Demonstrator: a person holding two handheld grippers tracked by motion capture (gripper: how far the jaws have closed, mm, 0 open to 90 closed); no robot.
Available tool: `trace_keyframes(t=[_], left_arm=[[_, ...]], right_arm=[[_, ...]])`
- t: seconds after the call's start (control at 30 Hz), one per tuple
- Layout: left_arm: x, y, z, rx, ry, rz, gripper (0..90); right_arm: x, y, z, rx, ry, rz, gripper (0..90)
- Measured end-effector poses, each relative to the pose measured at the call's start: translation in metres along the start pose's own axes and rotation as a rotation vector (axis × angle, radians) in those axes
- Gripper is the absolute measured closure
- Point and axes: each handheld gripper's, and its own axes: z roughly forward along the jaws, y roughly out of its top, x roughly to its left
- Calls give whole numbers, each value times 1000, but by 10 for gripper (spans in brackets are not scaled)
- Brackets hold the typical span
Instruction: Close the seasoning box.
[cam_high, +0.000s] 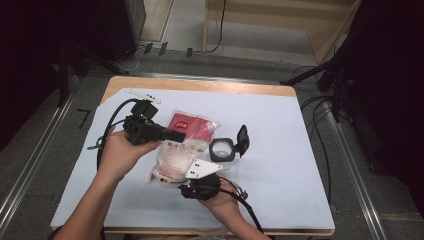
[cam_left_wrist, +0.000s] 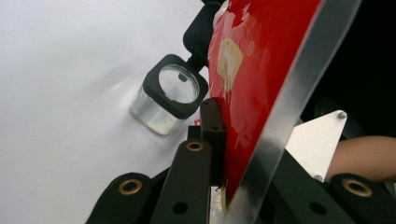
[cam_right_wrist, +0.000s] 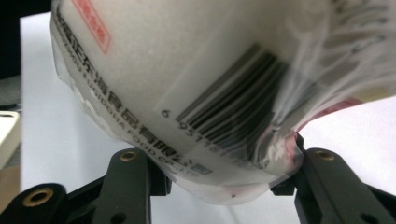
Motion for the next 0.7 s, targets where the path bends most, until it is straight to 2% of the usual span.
trace_keyframes(t=[0.1,0.13,0.17,0.2,0.27,0.33,0.4,0.5,0.7], left_arm=[[-1,0,5,-9,24,40,874],[-1,0,7,-2,44,61,852],[-2,-1,10,-11,49,68,840],[-1,-1,11,-19,38,69,840],[0,-2,15,-31,7,63,849],[0,-3,20,-36,17,70,836],[1,-4,23,-49,5,69,826],[1,-5,26,-68,7,61,829],[-1,-5,30,-69,8,28,840]], right_arm=[[0,2,-2,-1,47,33,534],[-1,3,-3,-10,55,40,535],[-1,5,-5,-9,75,65,535],[-1,5,-5,-9,75,65,535],[-1,6,-5,-14,82,73,535],[0,6,-5,-13,103,85,533],[2,6,-5,-13,110,88,533],[5,6,-5,-10,107,75,537],[10,7,-3,4,97,74,525]])
